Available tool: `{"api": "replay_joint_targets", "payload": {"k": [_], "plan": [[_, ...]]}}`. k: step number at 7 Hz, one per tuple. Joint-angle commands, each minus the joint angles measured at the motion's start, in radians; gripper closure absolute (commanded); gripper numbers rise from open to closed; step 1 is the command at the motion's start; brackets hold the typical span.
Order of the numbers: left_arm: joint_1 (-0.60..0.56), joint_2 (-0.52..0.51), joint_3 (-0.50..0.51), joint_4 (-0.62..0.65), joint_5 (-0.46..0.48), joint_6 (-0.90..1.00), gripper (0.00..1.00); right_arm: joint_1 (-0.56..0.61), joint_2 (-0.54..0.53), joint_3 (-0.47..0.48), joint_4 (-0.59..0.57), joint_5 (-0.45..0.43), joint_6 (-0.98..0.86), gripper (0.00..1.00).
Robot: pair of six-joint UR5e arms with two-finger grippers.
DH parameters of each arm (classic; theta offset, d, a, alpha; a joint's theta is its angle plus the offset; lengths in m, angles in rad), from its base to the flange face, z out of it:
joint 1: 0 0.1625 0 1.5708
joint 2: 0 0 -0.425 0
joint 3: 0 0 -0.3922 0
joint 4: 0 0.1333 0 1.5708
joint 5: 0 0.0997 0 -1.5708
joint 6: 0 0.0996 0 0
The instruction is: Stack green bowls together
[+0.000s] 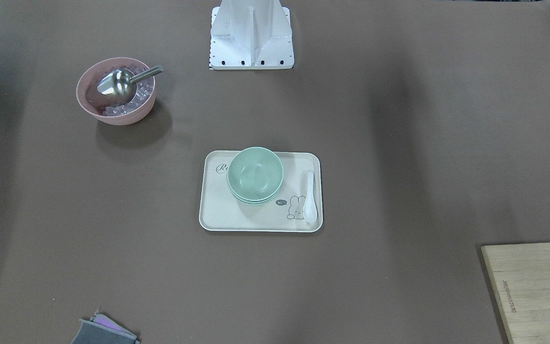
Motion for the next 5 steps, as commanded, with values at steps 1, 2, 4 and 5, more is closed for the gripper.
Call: {"api": "replay_joint_targets", "payload": {"k": [1,2,4,5], "plan": [[-0.001,0.005,-0.021,-0.002,-0.002,-0.001,0.01,0.000,-0.012,0.009,-0.008,0.002,0.001,0.00],[-0.003,0.013,-0.044,0.000,-0.002,-0.001,0.01,0.000,-0.015,0.013,-0.008,0.005,0.001,0.00],[-0.001,0.013,-0.039,0.001,-0.001,-0.002,0.01,0.001,-0.014,0.015,-0.008,0.005,0.001,0.00],[-0.001,0.013,-0.030,0.000,0.001,-0.002,0.01,0.000,-0.009,0.013,-0.008,0.004,0.002,0.00]]}}
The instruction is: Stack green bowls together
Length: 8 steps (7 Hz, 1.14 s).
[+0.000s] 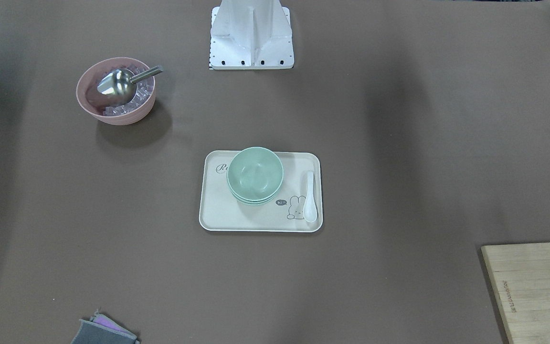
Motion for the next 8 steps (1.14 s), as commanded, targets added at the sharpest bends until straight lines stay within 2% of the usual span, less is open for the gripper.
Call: {"api": "replay_joint_targets", "payload": {"k": [1,2,6,8], "plan": [[0.000,0.002,0.005,0.001,-0.002,-0.014,0.01,-0.001,0.002,0.000,0.000,0.001,0.001,0.00],[0.000,0.007,-0.017,-0.007,-0.002,-0.084,0.01,-0.001,0.002,-0.003,0.000,-0.007,0.001,0.00],[0.000,0.016,-0.008,-0.007,0.009,-0.086,0.01,0.001,-0.012,-0.014,0.000,-0.021,-0.013,0.00],[-0.001,0.027,-0.012,-0.009,0.009,-0.085,0.01,-0.001,-0.004,-0.022,-0.002,-0.073,-0.013,0.00]]}}
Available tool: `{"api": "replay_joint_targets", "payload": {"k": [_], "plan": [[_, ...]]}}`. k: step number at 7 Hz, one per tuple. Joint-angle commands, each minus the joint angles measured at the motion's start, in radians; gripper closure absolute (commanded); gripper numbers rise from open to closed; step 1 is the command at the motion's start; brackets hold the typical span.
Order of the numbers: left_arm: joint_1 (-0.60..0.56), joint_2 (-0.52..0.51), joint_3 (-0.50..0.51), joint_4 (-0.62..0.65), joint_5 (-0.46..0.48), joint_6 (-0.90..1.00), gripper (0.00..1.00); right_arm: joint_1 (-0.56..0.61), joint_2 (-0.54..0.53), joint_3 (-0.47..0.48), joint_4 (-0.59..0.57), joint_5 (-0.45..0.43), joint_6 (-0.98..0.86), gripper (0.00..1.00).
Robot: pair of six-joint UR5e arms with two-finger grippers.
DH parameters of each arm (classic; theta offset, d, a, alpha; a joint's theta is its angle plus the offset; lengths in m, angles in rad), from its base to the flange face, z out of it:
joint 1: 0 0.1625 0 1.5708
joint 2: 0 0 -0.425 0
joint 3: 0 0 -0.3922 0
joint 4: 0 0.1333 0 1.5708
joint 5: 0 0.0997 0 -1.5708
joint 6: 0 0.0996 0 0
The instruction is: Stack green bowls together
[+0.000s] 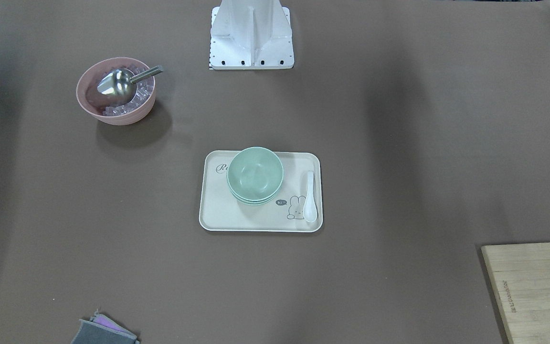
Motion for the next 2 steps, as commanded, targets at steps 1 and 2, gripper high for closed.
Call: {"api": "replay_joint_targets", "payload": {"k": [1,2], "plan": [[0.001,0.008,-0.004,-0.001,-0.004,-0.004,0.01,-0.001,0.000,-0.007,0.000,-0.025,0.000,0.00],[0.000,0.008,-0.010,-0.001,-0.010,-0.004,0.01,-0.003,0.003,-0.007,-0.002,-0.025,0.001,0.00]]}}
